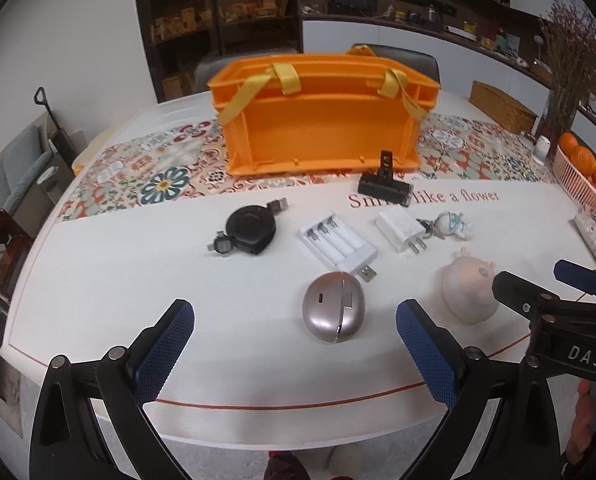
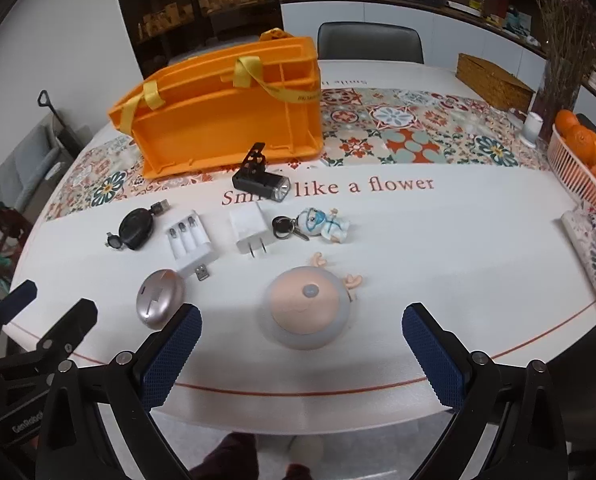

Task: Organize rigid objects
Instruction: 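Close the right gripper on the peach night light while the left gripper grasps the silver speaker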

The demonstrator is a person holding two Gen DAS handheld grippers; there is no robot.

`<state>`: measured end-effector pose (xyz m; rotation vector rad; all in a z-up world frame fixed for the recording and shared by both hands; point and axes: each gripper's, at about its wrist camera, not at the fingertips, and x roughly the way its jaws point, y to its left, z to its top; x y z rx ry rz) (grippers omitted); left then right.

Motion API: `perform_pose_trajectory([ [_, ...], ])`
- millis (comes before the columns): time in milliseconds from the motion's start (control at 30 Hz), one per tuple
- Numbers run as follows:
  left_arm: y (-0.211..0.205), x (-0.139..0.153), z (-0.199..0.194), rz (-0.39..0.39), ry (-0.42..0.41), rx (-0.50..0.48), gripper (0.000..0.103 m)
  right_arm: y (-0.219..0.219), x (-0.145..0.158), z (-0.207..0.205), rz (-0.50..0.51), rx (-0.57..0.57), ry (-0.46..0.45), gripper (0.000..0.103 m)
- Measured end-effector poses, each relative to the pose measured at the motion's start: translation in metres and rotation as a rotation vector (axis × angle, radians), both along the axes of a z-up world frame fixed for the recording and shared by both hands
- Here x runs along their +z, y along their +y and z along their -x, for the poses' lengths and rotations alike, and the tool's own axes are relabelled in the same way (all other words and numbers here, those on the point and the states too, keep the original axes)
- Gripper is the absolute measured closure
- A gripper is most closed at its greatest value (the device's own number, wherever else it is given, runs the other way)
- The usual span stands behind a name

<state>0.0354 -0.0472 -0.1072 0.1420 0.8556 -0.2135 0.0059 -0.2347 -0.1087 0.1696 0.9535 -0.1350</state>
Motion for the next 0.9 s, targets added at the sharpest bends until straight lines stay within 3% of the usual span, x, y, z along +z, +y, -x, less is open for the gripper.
perform_pose_trajectory([
  [467,-0.01,-0.039,-0.015,-0.025,-0.017,-0.05,0.0,0.002,-0.042,-0.012,0.03,-0.046,-0.052,0.002],
  [700,-0.014,-0.049,-0.016,-0.023,-0.026,-0.075,0.0,0.01,-0.052,-0.016,0.11,-0.061,-0.086,0.004],
  [900,-0.021,-0.058,-0.019,-0.031,-0.031,-0.099,0.0,0.008,-0.067,-0.022,0.11,-0.078,-0.088,0.007],
])
